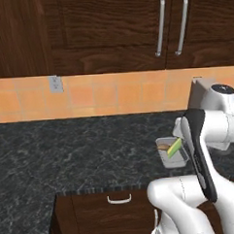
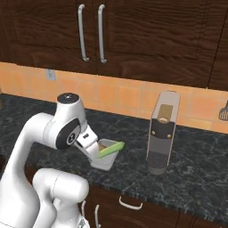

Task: Take the meat container that has the steak and place it on the second highest rack of the freezer. Then take the vegetable container that has the corn and sweet potato and place it on the highest rack of the freezer.

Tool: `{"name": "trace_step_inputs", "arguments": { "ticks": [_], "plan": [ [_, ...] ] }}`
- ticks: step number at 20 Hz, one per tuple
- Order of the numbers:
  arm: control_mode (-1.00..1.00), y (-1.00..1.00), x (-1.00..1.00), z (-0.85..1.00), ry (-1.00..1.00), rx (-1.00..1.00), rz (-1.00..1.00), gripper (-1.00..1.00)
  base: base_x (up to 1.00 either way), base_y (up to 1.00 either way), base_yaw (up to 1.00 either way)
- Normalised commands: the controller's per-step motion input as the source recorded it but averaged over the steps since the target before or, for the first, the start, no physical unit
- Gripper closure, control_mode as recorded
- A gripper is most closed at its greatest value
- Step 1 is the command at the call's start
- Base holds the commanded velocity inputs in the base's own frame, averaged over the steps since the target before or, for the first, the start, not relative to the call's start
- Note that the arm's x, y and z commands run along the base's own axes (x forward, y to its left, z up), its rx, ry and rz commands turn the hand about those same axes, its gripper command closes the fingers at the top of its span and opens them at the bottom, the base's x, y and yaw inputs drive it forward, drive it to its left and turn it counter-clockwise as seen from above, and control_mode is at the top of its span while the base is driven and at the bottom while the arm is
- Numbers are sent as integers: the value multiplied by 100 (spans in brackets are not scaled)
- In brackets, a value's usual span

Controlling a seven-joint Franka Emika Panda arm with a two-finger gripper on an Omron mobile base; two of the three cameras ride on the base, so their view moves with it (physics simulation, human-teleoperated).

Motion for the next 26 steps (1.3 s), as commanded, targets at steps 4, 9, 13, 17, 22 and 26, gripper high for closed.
{"name": "trace_step_inputs", "arguments": {
  "ticks": [4, 9, 13, 17, 22, 26],
  "plan": [
    [-100, -40, 22, -74, 2, 13, -38, -100, 0, 0, 0],
    [-100, -28, 9, -66, 16, 7, -46, -100, 0, 0, 0],
    [-100, -29, 34, -49, 19, 1, -36, -100, 0, 0, 0],
    [-100, -19, 15, -52, 21, 0, -18, -100, 0, 0, 0],
    [-100, -1, 45, -26, 14, 0, 1, -100, 0, 0, 0],
    [-100, 0, 48, -15, 7, 0, 8, -100, 0, 0, 0]
  ]
}}
